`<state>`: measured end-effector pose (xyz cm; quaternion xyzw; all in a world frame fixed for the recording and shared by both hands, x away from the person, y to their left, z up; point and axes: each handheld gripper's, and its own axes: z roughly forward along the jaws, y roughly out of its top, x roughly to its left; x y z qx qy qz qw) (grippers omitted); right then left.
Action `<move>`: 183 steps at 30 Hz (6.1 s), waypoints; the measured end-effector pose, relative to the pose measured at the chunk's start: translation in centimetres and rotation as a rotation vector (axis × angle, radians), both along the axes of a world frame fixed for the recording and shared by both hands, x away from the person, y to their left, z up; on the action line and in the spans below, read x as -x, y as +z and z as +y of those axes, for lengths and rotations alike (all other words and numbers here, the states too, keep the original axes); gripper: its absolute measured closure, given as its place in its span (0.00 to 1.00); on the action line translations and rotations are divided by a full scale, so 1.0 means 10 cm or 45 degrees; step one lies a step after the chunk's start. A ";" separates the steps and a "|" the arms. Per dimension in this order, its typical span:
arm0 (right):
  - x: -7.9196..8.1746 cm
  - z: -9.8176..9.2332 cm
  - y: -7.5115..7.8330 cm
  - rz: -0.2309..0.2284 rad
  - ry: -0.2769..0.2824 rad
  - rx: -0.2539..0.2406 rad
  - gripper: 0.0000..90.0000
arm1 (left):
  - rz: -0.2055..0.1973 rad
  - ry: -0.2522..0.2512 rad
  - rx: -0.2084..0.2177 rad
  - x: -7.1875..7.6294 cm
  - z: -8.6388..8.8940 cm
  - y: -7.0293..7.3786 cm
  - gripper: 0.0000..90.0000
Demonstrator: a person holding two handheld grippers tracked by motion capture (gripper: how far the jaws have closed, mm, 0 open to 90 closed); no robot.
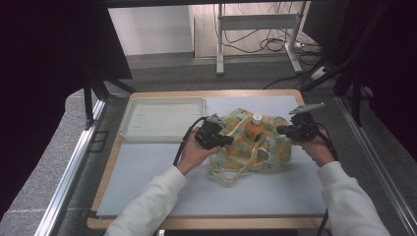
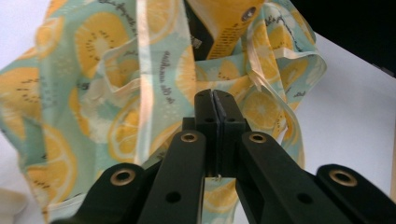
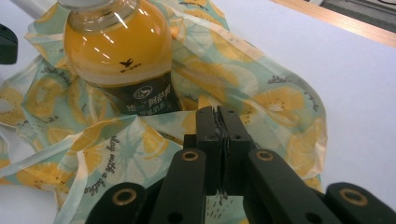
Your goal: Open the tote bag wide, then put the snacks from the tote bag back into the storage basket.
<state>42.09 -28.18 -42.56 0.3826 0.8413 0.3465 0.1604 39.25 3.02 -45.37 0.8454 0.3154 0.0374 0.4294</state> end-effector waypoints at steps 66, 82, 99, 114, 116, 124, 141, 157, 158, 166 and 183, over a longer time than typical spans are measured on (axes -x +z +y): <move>0.00 0.14 -0.18 0.054 0.056 -0.006 0.99 | 0.140 0.040 -0.036 -0.55 -0.31 -0.25 1.00; -0.58 0.42 -0.49 0.237 0.045 0.033 0.99 | 0.222 0.007 -0.067 -0.56 -0.36 -0.53 1.00; -1.10 0.11 -0.80 0.303 -0.201 -0.027 0.99 | 0.258 -0.018 -0.089 -0.53 -0.31 -0.61 1.00; -0.69 0.14 -0.24 0.112 -0.062 -0.065 0.99 | 0.189 -0.011 -0.033 -0.36 -0.19 -0.38 0.99; -0.62 0.14 -0.19 0.093 -0.049 -0.065 0.99 | 0.174 -0.013 -0.020 -0.30 -0.14 -0.33 0.99; -0.38 0.13 -0.07 0.040 -0.008 -0.063 0.99 | 0.103 0.032 0.030 -0.07 0.14 -0.23 0.91; -0.10 0.01 0.06 -0.006 -0.001 -0.072 0.66 | -0.005 0.127 0.012 0.34 0.64 -0.28 0.39; 0.09 -0.09 0.18 -0.043 -0.015 -0.130 0.49 | -0.024 0.145 -0.003 0.44 0.76 -0.36 0.34; 0.11 -0.09 0.19 -0.044 -0.017 -0.137 0.47 | -0.025 0.147 -0.003 0.45 0.77 -0.36 0.34; 0.21 -0.08 0.29 -0.046 0.021 -0.133 0.41 | -0.032 0.161 -0.009 0.49 0.83 -0.37 0.34; 0.14 0.32 0.35 -0.016 0.096 -0.064 0.28 | -0.040 0.213 0.006 0.53 0.97 -0.40 0.34</move>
